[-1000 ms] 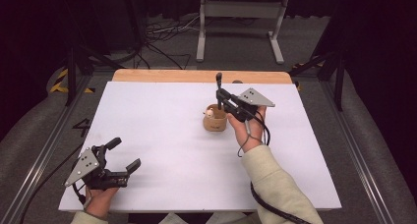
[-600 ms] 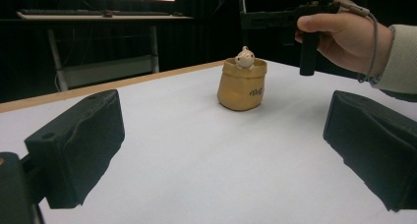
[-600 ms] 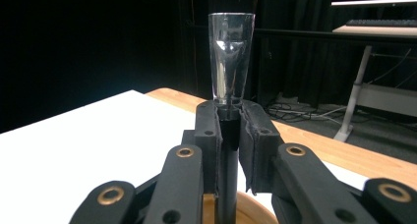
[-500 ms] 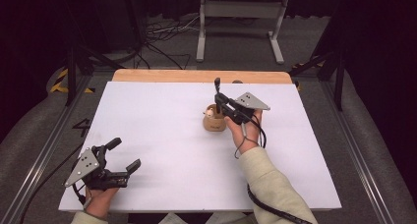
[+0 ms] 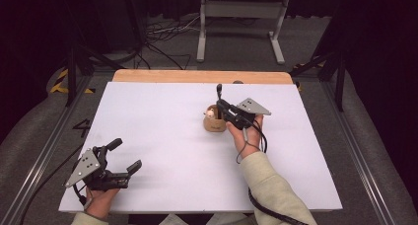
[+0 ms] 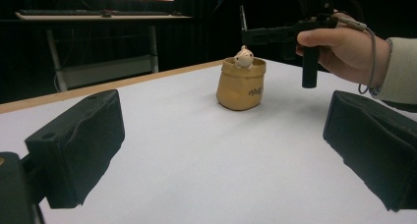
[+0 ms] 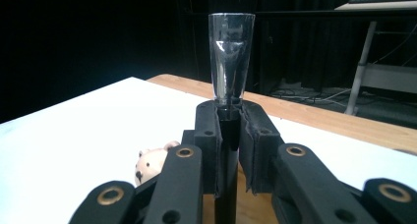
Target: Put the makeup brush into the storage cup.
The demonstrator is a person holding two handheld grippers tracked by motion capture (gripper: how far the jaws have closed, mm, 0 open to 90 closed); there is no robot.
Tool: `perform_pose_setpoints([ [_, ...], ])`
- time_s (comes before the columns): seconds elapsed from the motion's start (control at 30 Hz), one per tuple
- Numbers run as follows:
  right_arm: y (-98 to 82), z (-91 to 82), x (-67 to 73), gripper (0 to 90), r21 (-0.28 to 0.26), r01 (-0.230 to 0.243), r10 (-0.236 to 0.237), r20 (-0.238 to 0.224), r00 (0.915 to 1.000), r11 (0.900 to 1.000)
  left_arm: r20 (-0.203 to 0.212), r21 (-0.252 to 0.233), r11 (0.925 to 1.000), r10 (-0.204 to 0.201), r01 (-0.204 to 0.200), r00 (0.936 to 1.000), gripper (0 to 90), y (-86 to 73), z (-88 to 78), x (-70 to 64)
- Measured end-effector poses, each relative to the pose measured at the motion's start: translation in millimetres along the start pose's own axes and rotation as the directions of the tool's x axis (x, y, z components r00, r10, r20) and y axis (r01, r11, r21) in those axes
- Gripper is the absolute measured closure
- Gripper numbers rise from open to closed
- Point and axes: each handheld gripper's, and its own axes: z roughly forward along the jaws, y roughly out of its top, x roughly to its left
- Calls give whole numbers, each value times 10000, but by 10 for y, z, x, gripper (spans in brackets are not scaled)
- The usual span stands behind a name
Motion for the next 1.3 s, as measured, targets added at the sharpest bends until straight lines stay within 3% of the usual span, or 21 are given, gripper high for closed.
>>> perform_pose_setpoints([
  [0.47, -61, -37, -2, 785, 369, -130, 132, -53, 9999, 9992, 39, 43, 10000, 0, 0, 10000, 26, 0, 2, 1],
  [0.53, -60, -43, -10, 673, 406, -353, 355, -47, 9994, 9986, 107, 59, 10000, 10, -10, 9999, 26, -1, 11, -2],
  [0.6, -47, -54, -11, 554, 62, -521, 521, -17, 9986, 9986, 117, 81, 10000, 38, -39, 9999, 26, -4, 18, -5],
  [0.73, -1, -95, 5, 458, -248, -457, 460, 101, 9989, 9986, 130, 70, 10000, 42, -43, 9999, 25, -6, 17, -2],
  [0.97, 126, -178, 68, 377, -485, -93, 89, -74, 9999, 9988, 146, 63, 10000, 52, -53, 9999, 25, 1, 18, -9],
  [1.3, 275, -411, 82, 264, -481, 434, -472, -806, 9956, 9979, 205, 74, 9999, 84, -86, 9998, 24, 7, 32, -13],
])
